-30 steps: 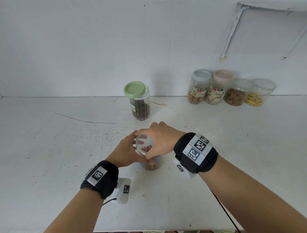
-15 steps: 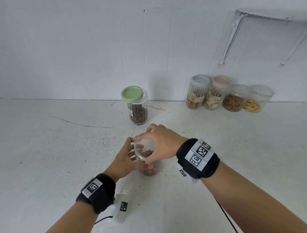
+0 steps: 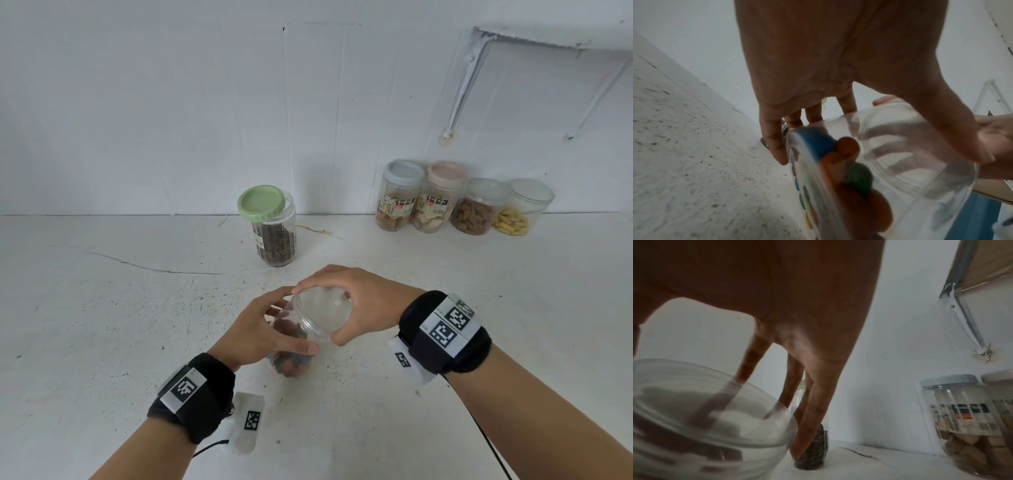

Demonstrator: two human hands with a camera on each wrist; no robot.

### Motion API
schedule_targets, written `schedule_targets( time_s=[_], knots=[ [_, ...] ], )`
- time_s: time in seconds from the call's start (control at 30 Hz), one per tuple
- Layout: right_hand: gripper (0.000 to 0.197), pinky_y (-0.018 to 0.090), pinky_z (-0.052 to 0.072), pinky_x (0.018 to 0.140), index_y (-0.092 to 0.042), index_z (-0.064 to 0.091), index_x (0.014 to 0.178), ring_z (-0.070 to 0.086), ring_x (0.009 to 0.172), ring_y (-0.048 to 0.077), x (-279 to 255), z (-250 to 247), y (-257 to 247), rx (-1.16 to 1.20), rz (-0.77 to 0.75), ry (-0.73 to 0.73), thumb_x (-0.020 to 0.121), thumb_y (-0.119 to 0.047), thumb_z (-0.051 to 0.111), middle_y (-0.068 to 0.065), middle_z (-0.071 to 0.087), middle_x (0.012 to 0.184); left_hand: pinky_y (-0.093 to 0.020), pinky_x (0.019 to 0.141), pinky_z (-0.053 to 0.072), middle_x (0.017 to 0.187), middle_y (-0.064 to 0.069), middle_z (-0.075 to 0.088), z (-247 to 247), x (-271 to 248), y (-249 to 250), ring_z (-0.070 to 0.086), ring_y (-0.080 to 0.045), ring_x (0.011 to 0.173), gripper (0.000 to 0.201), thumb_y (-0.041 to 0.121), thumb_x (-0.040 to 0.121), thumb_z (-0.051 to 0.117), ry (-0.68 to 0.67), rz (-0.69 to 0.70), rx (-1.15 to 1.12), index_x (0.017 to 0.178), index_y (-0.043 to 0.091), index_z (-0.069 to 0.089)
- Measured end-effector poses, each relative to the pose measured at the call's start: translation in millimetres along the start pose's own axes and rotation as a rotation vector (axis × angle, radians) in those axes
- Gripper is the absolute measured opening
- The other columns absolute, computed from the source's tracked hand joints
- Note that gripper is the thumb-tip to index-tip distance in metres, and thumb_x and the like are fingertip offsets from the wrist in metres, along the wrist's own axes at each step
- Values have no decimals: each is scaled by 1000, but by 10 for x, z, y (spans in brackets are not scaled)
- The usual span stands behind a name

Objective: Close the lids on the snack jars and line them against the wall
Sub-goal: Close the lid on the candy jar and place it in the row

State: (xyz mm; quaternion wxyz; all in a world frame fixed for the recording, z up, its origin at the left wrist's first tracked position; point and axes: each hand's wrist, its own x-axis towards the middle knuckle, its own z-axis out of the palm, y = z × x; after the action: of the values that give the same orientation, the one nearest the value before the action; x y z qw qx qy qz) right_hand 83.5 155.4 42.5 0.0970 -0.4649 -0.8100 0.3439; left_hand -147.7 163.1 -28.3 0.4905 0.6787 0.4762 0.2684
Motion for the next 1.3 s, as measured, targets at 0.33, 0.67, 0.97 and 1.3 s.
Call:
schedule_targets(
  time_s=[0.33,0.67,0.97,1.3],
  knots=[
    [87,38,57,84,-27,59,125,71,82,19,-41,92,62,-85,447,180,79,-92,24,4,74,93,-33,91,57,114,-1,66,61,20,-21,63,-17,110,83,29,51,103,58,15,-25,117,44,56],
    [54,37,58,69,-34,59,119,67,73,14,-68,136,-7,71,279,219,84,-76,59,-2,67,86,-32,93,57,105,9,68,66,-33,-11,64,-14,105,74,25,52,104,35,70,-12,103,45,55],
    [67,26,38,104,-48,54,135,43,132,8,-159,128,99,66,36,92,77,-46,86,-15,48,138,-31,93,55,112,6,65,48,-57,-22,63,-16,109,72,23,55,102,38,84,-24,98,49,52],
    [68,32,43,62,-25,45,114,52,65,17,-58,285,-14,-108,363,278,85,-86,34,0,52,73,-21,90,52,112,7,67,91,-59,-28,62,-12,108,73,28,52,103,26,115,-8,101,48,53]
  ],
)
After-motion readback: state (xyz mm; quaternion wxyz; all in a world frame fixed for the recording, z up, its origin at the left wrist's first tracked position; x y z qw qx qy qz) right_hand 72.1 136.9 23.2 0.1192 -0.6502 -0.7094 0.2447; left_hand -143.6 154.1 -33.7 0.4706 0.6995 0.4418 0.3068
